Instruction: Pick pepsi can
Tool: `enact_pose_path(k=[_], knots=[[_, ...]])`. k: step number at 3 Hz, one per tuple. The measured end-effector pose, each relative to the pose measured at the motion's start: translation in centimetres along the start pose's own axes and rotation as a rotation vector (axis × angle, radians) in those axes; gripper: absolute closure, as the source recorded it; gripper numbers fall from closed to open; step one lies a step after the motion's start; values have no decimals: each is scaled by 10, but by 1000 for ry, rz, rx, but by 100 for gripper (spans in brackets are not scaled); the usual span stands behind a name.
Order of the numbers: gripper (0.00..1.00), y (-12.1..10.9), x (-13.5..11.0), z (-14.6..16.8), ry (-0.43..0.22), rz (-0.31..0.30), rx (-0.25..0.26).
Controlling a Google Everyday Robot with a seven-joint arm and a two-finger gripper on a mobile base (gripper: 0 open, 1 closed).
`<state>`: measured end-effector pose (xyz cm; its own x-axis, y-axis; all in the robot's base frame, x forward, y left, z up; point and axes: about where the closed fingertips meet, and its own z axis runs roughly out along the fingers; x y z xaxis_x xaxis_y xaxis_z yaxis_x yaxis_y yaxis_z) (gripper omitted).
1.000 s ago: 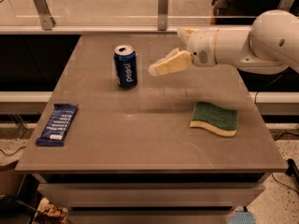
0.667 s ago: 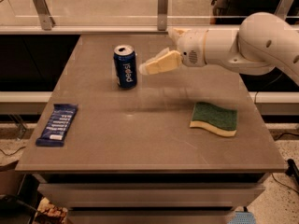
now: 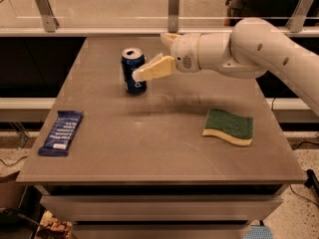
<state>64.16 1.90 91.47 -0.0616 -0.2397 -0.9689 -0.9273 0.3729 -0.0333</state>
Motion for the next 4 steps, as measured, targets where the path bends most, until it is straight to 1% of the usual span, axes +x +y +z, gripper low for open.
enact_pose_path(k=[1, 2, 3, 4], knots=[[0, 3, 3, 21, -13, 5, -47], [0, 6, 5, 35, -24, 8, -77], [17, 11, 10, 48, -41, 10, -103], [41, 12, 9, 50, -41, 10, -107]])
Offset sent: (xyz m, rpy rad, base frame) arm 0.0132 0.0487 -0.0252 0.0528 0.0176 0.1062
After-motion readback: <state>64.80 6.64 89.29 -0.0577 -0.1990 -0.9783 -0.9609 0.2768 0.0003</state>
